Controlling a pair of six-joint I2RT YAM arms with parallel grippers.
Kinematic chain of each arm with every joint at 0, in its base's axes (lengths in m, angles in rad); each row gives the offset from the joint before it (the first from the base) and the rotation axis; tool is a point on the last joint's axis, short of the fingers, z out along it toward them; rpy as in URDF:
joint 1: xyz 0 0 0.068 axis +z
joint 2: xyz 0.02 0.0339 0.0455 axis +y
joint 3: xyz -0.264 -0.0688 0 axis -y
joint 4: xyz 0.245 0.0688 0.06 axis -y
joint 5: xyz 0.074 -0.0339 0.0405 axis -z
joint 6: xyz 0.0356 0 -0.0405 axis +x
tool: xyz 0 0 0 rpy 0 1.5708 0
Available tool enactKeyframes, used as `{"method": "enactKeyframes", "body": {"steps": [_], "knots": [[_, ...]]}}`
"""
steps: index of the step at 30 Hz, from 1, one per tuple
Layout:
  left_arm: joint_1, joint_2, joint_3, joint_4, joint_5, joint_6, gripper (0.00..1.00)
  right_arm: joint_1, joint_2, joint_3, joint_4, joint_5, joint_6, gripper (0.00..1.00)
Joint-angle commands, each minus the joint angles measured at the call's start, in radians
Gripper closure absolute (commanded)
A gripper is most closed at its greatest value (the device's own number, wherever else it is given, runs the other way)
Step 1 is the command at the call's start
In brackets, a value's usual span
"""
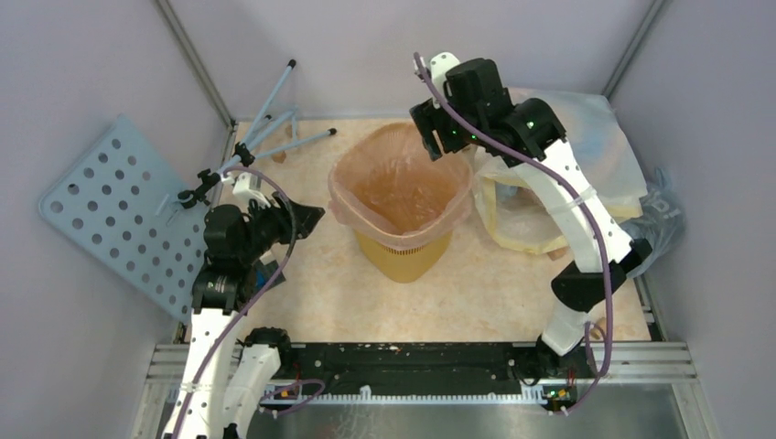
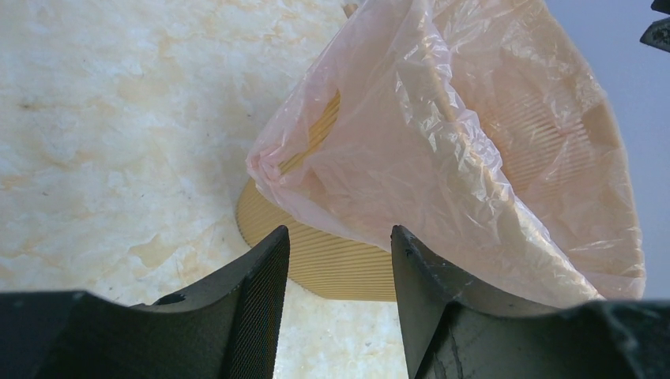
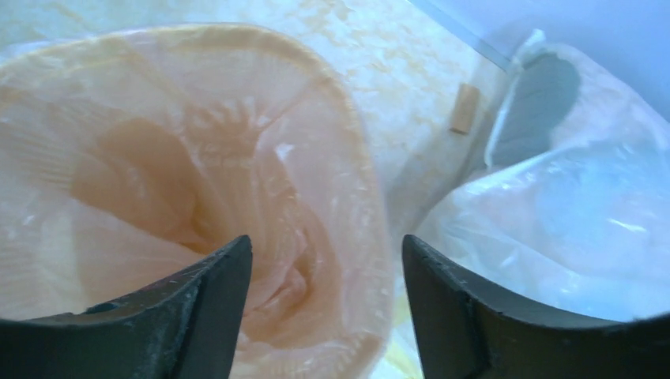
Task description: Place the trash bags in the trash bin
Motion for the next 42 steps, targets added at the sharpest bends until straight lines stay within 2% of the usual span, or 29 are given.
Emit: {"method": "enactKeyframes", "body": {"steps": [1, 6, 12, 15, 19, 24, 38, 42], "knots": [[0.006, -0.015, 0.023, 0.017, 0.019, -0.007, 0.44, -0.088, 0.022, 0.038, -0.027, 0.009, -0.007, 0.35], [0.007, -0.010, 0.025, 0.017, 0.021, -0.004, 0.44, -0.151, 0.069, 0.040, -0.017, -0.105, -0.017, 0.45], [0.007, -0.009, 0.025, 0.018, 0.023, -0.002, 0.44, -0.157, 0.120, 0.053, -0.027, -0.162, -0.030, 0.46], [0.007, -0.010, 0.024, 0.017, 0.021, 0.002, 0.44, -0.157, 0.127, 0.045, -0.021, -0.175, -0.029, 0.46], [0.006, -0.007, 0.022, 0.015, 0.017, 0.011, 0.44, -0.157, 0.140, 0.040, -0.018, -0.173, -0.030, 0.56], [0.007, -0.007, 0.014, 0.021, 0.015, 0.017, 0.44, -0.157, 0.162, 0.037, -0.006, -0.151, -0.028, 0.58], [0.007, 0.004, 0.016, 0.029, 0.000, 0.040, 0.45, -0.167, 0.214, 0.063, 0.041, -0.129, -0.006, 1.00], [0.007, 0.008, 0.026, 0.026, -0.009, 0.047, 0.45, -0.174, 0.228, 0.079, 0.061, -0.100, 0.011, 1.00]]}}
